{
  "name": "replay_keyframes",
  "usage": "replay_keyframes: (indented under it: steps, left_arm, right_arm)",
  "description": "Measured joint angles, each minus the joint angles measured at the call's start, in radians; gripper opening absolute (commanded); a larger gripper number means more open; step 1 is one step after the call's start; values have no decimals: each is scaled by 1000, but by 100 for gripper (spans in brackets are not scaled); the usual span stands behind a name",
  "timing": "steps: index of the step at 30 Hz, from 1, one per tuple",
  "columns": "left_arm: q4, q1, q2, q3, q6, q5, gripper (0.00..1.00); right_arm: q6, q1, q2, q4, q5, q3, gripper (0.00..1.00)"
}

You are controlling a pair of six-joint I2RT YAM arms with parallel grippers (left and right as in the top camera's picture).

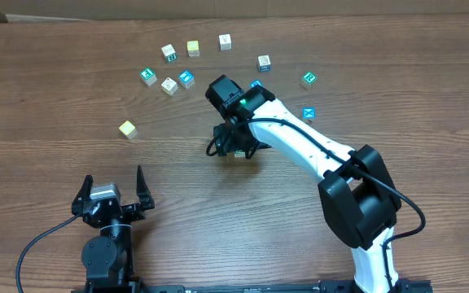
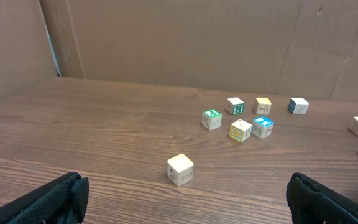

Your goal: Form a tower

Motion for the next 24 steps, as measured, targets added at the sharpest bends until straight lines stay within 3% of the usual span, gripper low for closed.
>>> replay_keyframes:
  steps: [19,21,24]
  left_arm:
    - [0,0,0,0,0,0,100]
    - [0,0,0,0,0,0,100]
    - [0,0,0,0,0,0,100]
  right_arm:
    - [27,1,0,1,16,-2,69]
    - [32,1,0,11,24,-12,66]
    - [37,1,0,21,34,-30,52]
